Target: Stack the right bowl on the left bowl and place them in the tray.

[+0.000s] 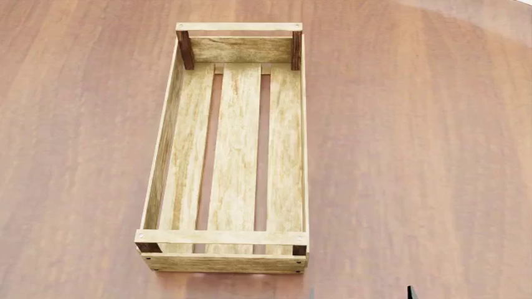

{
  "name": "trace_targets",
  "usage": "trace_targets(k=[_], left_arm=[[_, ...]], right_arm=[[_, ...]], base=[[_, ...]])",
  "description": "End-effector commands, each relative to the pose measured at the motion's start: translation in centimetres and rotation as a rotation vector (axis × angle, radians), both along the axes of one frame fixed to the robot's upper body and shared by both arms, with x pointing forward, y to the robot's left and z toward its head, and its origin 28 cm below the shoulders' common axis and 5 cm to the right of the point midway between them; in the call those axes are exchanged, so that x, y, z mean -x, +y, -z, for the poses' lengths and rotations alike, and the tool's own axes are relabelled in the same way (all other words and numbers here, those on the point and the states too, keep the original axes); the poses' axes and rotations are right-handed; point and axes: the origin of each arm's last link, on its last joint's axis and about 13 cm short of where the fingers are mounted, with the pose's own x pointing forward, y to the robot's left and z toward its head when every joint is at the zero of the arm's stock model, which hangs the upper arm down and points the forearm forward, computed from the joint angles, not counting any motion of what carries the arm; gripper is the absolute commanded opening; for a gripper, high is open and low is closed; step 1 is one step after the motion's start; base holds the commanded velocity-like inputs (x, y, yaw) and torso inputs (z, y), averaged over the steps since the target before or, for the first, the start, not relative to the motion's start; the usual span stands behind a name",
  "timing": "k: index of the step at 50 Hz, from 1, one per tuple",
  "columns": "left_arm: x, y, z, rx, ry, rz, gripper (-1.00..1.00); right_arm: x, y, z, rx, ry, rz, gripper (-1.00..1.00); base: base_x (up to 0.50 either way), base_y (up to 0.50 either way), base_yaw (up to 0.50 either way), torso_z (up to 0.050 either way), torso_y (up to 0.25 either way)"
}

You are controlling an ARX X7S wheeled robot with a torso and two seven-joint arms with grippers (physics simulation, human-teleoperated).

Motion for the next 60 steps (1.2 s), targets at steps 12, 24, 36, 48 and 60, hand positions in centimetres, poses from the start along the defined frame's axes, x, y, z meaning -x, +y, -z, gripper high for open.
trace_targets(k=[12, 24, 36, 48, 60], left_arm=[[-0.6, 1.5, 1.3, 0.022, -0.029, -0.049, -1.00], [-0.1, 2.2, 2.2, 0.035, -0.010, -0.087, -1.00], [-0.5, 2.0, 2.7, 0.035, -0.006, -0.069, -1.00], [-1.2, 2.1, 2.8, 0.020, -0.015, -0.055, -1.00], [-1.8, 2.7, 2.8, 0.011, -0.015, -0.087, -1.00]], right_arm=[[-0.1, 0.1, 0.1, 0.025, -0.007, 0.000, 1.00], [-0.1, 0.1, 0.1, 0.027, -0.005, -0.001, 1.00], [-0.1, 0.1, 0.1, 0.028, -0.004, 0.000, 1.00], [0.0, 0.1, 0.2, 0.030, -0.003, 0.003, 1.00], [0.0, 0.1, 0.3, 0.037, 0.001, 0.005, 1.00]], base=[[0.00, 0.00, 0.00, 0.000, 0.000], [0.00, 0.00, 0.00, 0.000, 0.000], [0.00, 0.00, 0.00, 0.000, 0.000], [0.00, 0.00, 0.00, 0.000, 0.001], [0.00, 0.00, 0.00, 0.000, 0.000]])
